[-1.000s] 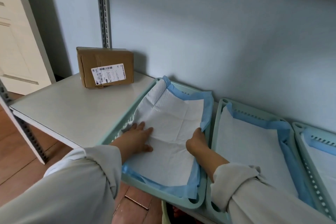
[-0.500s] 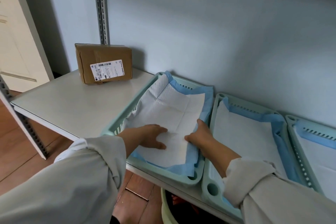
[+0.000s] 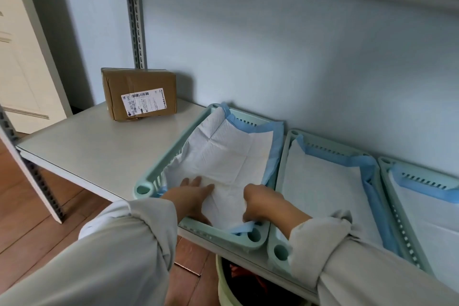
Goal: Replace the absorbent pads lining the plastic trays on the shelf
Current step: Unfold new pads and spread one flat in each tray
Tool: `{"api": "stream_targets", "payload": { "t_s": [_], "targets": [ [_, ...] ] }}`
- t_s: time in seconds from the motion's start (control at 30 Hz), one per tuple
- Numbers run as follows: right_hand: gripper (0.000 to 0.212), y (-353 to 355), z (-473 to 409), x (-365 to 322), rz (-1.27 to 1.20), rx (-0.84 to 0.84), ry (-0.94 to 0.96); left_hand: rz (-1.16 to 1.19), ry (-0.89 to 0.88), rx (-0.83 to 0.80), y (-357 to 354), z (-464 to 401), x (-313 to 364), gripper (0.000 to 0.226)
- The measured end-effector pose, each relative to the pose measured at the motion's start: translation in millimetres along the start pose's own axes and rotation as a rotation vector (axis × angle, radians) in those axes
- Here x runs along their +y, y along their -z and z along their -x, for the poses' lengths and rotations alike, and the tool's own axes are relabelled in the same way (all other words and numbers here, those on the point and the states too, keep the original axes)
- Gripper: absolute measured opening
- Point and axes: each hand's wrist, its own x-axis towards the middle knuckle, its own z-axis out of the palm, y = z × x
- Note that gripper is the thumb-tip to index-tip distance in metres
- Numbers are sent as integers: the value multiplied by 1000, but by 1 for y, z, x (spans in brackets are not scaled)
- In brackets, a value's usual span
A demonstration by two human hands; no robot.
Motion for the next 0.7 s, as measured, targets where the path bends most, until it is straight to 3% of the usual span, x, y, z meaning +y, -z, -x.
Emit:
{"api": "stream_targets", "payload": {
  "t_s": [0.1, 0.2, 0.3, 0.37, 0.47, 0.57, 0.63, 0.7],
  "targets": [
    [38, 12, 1, -8, 368, 83, 54, -49, 11, 107, 11, -1, -5, 87],
    [39, 15, -6, -22, 369, 189, 157, -94, 82, 175, 15, -4, -22, 74],
    [31, 1, -13, -30, 40, -66, 257, -121, 116, 104, 9, -7, -33, 88],
    [25, -9, -15, -28, -42, -245, 252, -104, 125, 76, 7, -5, -33, 102],
    [32, -12, -20, -31, 46, -249, 226, -53, 136, 60, 10, -3, -37, 106],
    [42, -11, -24, -36, 167, -251, 202, -32, 187, 147, 20, 4, -37, 68],
    [45, -10, -26, -35, 199, -271, 193, -177, 220, 199, 23, 9, -31, 41],
    [45, -9, -26, -34, 213, -285, 176, -349, 199, 140, 20, 13, -27, 36]
  ]
}}
